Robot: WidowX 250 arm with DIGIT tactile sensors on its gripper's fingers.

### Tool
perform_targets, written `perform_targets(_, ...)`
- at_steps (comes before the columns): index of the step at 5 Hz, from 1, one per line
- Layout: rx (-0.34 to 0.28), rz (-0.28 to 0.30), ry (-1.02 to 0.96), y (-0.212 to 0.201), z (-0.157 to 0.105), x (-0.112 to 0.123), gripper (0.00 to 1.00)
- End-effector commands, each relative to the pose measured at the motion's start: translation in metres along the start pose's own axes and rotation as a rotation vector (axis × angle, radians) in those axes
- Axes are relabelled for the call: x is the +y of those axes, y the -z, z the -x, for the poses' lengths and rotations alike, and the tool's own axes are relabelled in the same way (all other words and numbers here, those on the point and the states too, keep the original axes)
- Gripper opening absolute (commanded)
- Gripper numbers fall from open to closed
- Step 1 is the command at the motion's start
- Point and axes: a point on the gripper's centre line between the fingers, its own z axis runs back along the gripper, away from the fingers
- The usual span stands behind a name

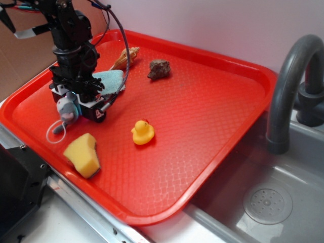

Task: Grab the gray animal.

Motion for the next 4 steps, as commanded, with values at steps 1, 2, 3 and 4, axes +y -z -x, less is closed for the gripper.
perform_targets(1,-0.118,0.114,-0.068,-0.060,-0.010,0.012,0.00)
perform_targets(2,-0.195,0.138,-0.052,-0.104,-0.015,0.010,0.00)
perform_targets(3,-0.204,0.200,0.041,-0.133,-0.020,0.004,0.00)
perform_targets(4,-0.290,0.218,0.127,-0.180,0.003,-0.005,0.00)
